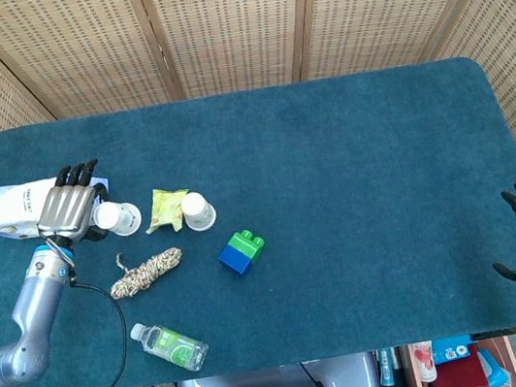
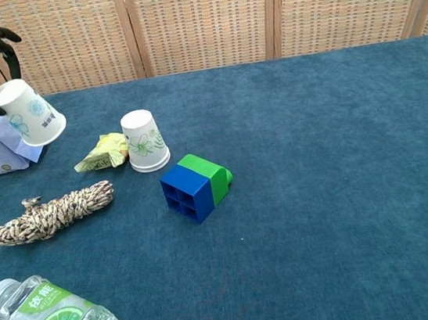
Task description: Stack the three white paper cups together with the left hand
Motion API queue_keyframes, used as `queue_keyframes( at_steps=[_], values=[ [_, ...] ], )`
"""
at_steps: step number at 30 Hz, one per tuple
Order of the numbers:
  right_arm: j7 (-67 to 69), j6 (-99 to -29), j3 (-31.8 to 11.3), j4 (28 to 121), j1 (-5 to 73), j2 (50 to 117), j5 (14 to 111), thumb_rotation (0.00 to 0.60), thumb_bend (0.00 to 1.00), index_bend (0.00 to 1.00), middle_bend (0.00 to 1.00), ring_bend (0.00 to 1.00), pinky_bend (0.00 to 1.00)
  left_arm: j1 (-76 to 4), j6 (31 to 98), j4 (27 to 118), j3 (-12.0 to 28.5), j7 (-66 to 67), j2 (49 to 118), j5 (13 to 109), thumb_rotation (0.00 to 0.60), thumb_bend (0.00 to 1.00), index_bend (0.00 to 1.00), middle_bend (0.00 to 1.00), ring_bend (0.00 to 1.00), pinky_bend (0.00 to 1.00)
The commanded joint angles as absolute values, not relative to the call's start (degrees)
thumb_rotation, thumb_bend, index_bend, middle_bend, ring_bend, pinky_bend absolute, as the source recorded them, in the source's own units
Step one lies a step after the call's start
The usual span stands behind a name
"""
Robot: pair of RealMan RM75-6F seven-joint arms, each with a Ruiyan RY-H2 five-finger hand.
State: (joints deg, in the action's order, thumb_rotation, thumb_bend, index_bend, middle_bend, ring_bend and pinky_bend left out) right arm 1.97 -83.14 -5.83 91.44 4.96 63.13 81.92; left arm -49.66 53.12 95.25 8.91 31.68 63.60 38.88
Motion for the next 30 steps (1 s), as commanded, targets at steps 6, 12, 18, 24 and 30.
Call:
queue_keyframes(
  at_steps=[6,12,18,24,30],
  values=[
    [2.9,-82.7,-6.1,91.1,5.0,63.0,81.3,0.6,0.0,0.0,0.0,0.0,0.0,-54.3,53.2,95.8,11.8,33.8,65.2,32.6,0.6,0.22,0.48,0.0,0.0,0.0],
    [4.5,-81.7,-6.4,90.4,5.2,62.7,80.3,0.6,0.0,0.0,0.0,0.0,0.0,-57.8,53.4,92.9,13.3,34.2,71.3,29.9,0.6,0.22,0.48,0.0,0.0,0.0],
    [6.3,-81.8,-6.6,89.8,5.1,62.6,80.2,0.6,0.0,0.0,0.0,0.0,0.0,-60.0,55.4,92.0,14.6,34.5,74.7,30.4,0.6,0.22,0.48,0.0,0.0,0.0],
    [7.2,-82.3,-6.8,89.6,4.9,62.4,80.3,0.6,0.0,0.0,0.0,0.0,0.0,-62.2,55.9,93.0,14.6,37.9,74.9,27.0,0.6,0.22,0.48,0.0,0.0,0.0],
    [7.7,-82.4,-6.9,89.5,4.8,62.3,80.1,0.6,0.0,0.0,0.0,0.0,0.0,-64.0,56.4,94.0,14.1,40.9,74.8,23.3,0.6,0.22,0.48,0.0,0.0,0.0]
  ],
)
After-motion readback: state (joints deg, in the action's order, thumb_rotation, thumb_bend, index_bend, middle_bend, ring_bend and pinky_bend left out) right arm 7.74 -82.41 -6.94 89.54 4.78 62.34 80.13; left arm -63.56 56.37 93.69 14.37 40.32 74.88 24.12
